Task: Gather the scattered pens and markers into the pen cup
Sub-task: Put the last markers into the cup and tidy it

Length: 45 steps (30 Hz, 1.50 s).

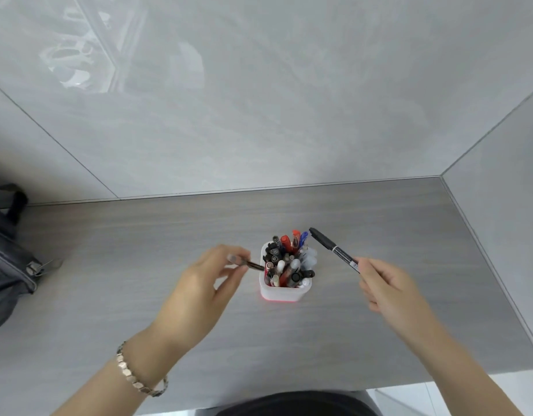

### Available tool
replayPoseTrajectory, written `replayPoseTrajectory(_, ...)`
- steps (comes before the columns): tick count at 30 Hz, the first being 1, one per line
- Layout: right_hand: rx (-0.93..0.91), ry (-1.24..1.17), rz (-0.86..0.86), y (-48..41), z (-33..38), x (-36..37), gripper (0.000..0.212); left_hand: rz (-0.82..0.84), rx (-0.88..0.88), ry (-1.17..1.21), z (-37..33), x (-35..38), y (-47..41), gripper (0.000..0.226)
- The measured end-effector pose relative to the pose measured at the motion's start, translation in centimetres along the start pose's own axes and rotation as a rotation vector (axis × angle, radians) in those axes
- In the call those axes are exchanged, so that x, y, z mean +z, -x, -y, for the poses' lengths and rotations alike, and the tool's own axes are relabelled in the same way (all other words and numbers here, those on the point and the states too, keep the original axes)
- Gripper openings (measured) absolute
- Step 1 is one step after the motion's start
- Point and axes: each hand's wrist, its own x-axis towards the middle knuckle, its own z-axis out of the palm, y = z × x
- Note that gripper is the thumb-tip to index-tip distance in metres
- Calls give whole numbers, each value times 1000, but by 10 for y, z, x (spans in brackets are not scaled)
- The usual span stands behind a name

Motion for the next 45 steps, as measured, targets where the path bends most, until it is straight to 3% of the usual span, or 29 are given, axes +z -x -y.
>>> replayPoseTrajectory(8,-24,-111,8,10,4,-6,34,99,-61,-29,14,40,-15,13)
replayPoseTrajectory(10,-15,-163,-13,10,7,-5,38,38,14,-185,14,42,-18,7)
replayPoseTrajectory(12,-40,-215,-29,11,9,-4,35,-36,122,-317,13,44,-17,26)
replayPoseTrajectory(15,-165,-205,-27,13,6,-4,31,-102,277,-348,16,47,-14,29)
replayPoseTrajectory(20,-225,-160,-115,8,2,-2,32,-84,263,-299,34,56,-6,31)
replayPoseTrajectory(24,-309,-164,-204,2,5,-1,35,17,185,-313,30,55,-1,49)
replayPoseTrajectory(28,-352,-123,-191,-4,-2,6,35,173,13,-251,22,57,-10,109)
replayPoseTrajectory(30,-357,-99,-151,-4,-7,14,34,208,-32,-242,21,62,-18,120)
replayPoseTrajectory(32,-366,-82,-147,-3,-11,21,38,222,-68,-222,17,64,-24,115)
replayPoseTrajectory(38,-483,-144,-173,-9,-12,34,59,178,-44,-120,14,67,-31,72)
replayPoseTrajectory(41,-530,-118,-158,-15,-16,43,60,205,-50,-107,13,64,-31,70)
replayPoseTrajectory(45,-560,-38,-196,-20,-21,50,89,240,-45,-116,13,64,-29,73)
